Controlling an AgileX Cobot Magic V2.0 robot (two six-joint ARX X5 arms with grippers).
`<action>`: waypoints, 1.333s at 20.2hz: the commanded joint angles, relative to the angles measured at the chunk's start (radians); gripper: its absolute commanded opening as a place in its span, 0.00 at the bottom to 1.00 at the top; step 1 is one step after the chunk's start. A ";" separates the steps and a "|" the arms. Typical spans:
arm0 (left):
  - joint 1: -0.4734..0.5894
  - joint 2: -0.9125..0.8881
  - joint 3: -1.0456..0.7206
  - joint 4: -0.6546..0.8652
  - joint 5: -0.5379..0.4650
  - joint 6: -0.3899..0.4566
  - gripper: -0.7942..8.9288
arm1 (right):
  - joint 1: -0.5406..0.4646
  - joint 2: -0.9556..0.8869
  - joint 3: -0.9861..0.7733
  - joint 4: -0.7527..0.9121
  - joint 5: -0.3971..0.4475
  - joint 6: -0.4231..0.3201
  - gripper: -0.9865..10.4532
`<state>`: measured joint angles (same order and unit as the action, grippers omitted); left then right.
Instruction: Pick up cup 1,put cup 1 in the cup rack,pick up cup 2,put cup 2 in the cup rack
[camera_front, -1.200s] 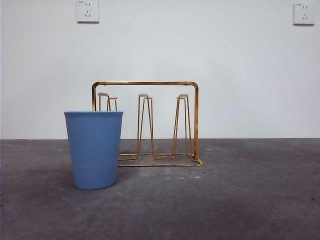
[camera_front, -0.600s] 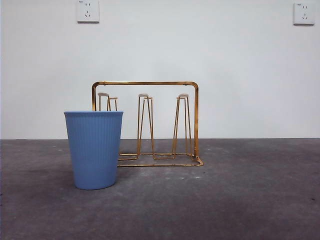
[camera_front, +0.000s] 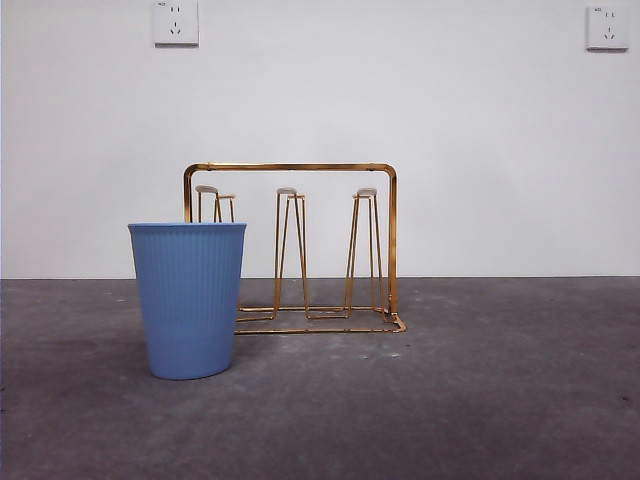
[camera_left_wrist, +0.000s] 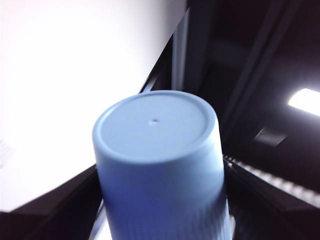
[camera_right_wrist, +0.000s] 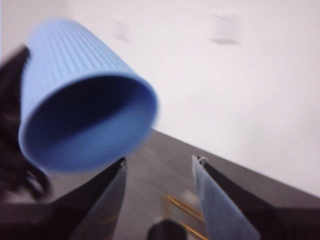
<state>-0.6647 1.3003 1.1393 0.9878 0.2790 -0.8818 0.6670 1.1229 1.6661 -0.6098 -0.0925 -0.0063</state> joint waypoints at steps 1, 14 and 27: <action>-0.005 -0.024 0.000 -0.107 0.008 0.154 0.07 | 0.000 -0.045 -0.004 -0.115 0.119 -0.078 0.29; -0.223 -0.011 0.000 -0.715 -0.422 0.760 0.07 | 0.000 -0.212 -0.004 -0.410 0.349 -0.084 0.29; -0.222 0.202 0.000 -0.685 -0.593 0.809 0.07 | 0.000 -0.245 -0.004 -0.519 0.362 -0.084 0.29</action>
<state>-0.8921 1.4975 1.1397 0.2760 -0.3058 -0.0872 0.6670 0.8803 1.6661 -1.1324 0.2657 -0.0872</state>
